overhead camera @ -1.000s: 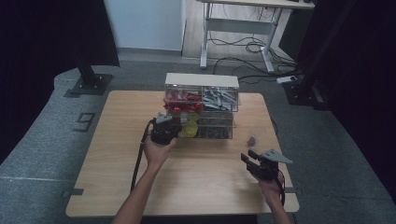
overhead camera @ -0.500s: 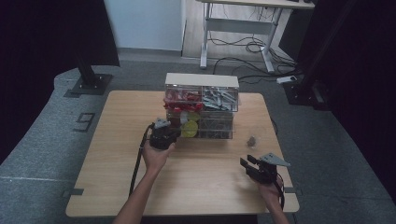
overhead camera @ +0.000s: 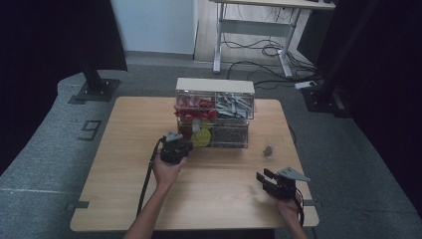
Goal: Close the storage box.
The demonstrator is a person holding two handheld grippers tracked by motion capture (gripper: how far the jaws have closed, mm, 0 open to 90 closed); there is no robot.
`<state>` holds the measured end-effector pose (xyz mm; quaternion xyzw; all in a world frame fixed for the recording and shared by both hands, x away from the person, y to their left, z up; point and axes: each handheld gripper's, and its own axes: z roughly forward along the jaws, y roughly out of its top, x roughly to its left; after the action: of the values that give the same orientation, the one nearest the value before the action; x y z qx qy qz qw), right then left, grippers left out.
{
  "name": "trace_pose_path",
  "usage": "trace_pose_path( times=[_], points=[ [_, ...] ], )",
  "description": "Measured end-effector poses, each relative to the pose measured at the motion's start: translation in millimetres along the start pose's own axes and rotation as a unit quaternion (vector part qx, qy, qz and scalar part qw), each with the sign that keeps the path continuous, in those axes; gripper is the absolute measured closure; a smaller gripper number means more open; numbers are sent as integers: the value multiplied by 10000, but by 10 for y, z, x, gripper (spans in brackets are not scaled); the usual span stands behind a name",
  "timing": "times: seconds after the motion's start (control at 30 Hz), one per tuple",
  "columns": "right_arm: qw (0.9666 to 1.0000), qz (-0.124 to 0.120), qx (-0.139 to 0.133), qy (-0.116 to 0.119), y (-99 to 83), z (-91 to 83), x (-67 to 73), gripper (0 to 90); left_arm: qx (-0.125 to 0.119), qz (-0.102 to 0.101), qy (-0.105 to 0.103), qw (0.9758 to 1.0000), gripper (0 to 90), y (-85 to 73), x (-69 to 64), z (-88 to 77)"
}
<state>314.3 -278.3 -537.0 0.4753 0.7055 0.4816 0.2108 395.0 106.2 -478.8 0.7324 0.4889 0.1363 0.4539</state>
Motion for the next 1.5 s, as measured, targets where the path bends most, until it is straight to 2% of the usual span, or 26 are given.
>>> trace_pose_path(
  times=[0.47, 0.73, 1.07, 1.5],
  points=[
    [9999, -123, 32, 38, -24, 27, 33, 564, 180, -25, -6, 9998, 900, -118, 31, 60],
    [9998, -162, 78, 39, -40, 50, 37, 563, 102, -46, -25, 9999, 899, -115, 28, 42],
    [9998, -185, 97, 38, -43, 56, 44, 561, 215, -15, -3, 9998, 898, -153, 35, 66],
    [9997, -218, 62, 70, -41, 44, 58, 558, 56, 60, 22, 10000, 835, -240, 34, -55]
  ],
)
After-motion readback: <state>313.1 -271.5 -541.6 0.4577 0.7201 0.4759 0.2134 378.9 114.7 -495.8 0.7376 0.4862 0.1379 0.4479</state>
